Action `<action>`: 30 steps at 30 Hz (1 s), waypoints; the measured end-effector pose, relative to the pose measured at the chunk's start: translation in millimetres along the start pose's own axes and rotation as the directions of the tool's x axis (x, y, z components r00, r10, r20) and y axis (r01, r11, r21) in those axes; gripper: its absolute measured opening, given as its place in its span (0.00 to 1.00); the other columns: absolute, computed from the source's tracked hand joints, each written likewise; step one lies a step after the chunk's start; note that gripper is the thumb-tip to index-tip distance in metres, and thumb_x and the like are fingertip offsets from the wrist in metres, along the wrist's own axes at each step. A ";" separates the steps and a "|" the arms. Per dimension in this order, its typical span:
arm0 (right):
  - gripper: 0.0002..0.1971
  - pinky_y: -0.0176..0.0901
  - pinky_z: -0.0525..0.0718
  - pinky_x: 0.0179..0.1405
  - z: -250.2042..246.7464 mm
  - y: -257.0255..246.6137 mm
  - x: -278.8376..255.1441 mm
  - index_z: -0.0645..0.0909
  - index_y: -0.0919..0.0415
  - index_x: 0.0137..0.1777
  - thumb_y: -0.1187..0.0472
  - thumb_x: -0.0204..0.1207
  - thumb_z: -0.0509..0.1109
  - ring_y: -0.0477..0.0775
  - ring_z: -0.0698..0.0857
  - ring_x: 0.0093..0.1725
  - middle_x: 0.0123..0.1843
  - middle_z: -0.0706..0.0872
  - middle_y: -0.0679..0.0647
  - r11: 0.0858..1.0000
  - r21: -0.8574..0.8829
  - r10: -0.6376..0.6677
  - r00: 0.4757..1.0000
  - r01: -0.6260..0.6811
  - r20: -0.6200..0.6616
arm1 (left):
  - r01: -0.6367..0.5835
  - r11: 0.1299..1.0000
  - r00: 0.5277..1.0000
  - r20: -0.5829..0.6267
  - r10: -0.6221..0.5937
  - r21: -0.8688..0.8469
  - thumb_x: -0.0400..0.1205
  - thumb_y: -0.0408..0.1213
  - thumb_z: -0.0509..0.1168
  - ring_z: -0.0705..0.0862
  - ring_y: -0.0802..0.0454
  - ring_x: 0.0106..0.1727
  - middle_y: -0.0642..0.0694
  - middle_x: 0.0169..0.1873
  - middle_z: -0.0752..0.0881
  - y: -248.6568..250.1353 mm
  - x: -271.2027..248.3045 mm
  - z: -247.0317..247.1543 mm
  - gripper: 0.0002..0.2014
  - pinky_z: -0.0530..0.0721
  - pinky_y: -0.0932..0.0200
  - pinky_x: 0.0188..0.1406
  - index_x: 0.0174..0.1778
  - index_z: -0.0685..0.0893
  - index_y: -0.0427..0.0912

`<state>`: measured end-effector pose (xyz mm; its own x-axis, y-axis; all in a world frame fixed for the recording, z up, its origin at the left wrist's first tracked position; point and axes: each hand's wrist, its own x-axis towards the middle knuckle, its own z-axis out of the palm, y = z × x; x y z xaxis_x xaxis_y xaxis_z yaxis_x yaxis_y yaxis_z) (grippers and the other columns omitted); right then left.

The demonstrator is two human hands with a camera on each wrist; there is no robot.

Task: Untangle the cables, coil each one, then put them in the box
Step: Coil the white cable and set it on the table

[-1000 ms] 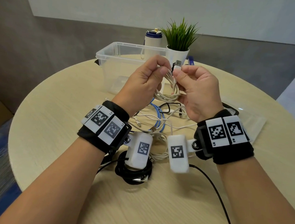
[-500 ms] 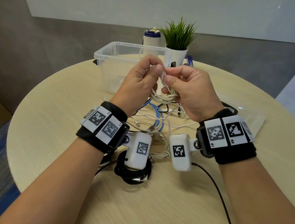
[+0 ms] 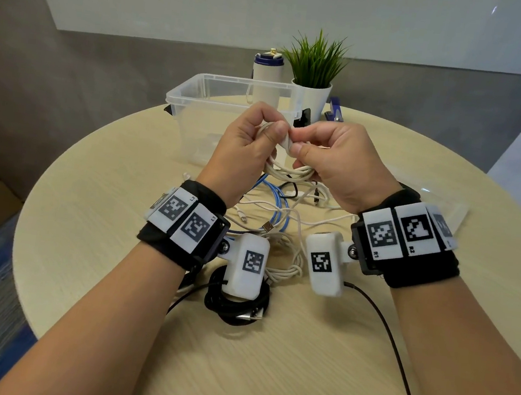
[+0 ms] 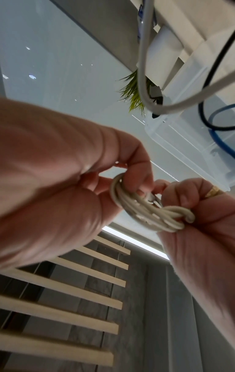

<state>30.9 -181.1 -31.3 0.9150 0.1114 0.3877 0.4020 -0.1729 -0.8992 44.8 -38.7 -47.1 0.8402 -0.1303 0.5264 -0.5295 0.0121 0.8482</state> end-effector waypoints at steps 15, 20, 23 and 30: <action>0.05 0.36 0.78 0.26 -8.2 0.7 0.0 0.86 0.60 0.39 0.70 0.73 0.74 0.47 0.79 0.29 0.29 0.83 0.53 0.988 -0.126 0.102 0.992 -0.092 0.080 | 0.051 0.999 0.998 0.035 -0.051 0.004 0.82 0.25 0.63 0.74 0.60 0.24 0.54 0.26 0.83 1.3 -2.2 -0.7 0.10 0.74 0.67 0.23 0.37 0.77 0.42; 0.07 0.38 0.77 0.26 -6.5 -0.9 0.2 0.85 0.58 0.34 0.68 0.72 0.75 0.48 0.78 0.28 0.30 0.84 0.54 0.970 -0.226 0.113 0.991 -0.093 0.076 | 0.067 0.996 0.997 0.039 -0.069 0.053 0.81 0.26 0.64 0.74 0.62 0.23 0.45 0.32 0.82 3.0 -3.6 -0.1 0.10 0.74 0.67 0.23 0.36 0.78 0.42; 0.09 0.37 0.78 0.27 -10.6 -1.9 -0.8 0.84 0.57 0.34 0.70 0.72 0.74 0.47 0.78 0.28 0.30 0.83 0.54 0.965 -0.246 0.117 0.987 -0.088 0.109 | 0.092 0.994 0.994 0.060 -0.095 0.061 0.81 0.26 0.66 0.75 0.63 0.23 0.50 0.30 0.84 4.1 -4.2 -0.5 0.09 0.74 0.68 0.23 0.36 0.79 0.42; 0.07 0.41 0.79 0.31 -14.0 0.1 -0.1 0.87 0.61 0.38 0.73 0.72 0.72 0.52 0.79 0.33 0.35 0.84 0.61 0.952 -0.295 0.135 0.977 -0.082 0.166 | 0.086 0.995 0.992 0.086 -0.089 0.044 0.74 0.35 0.71 0.80 0.43 0.42 0.23 0.45 0.85 3.3 -3.2 -1.1 0.04 0.79 0.55 0.43 0.35 0.85 0.48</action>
<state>31.2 -194.8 -28.7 0.9427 0.2479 0.2232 0.3175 -0.4620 -0.8281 40.5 -37.2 -45.9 0.8709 -0.2160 0.4415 -0.4601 -0.0426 0.8868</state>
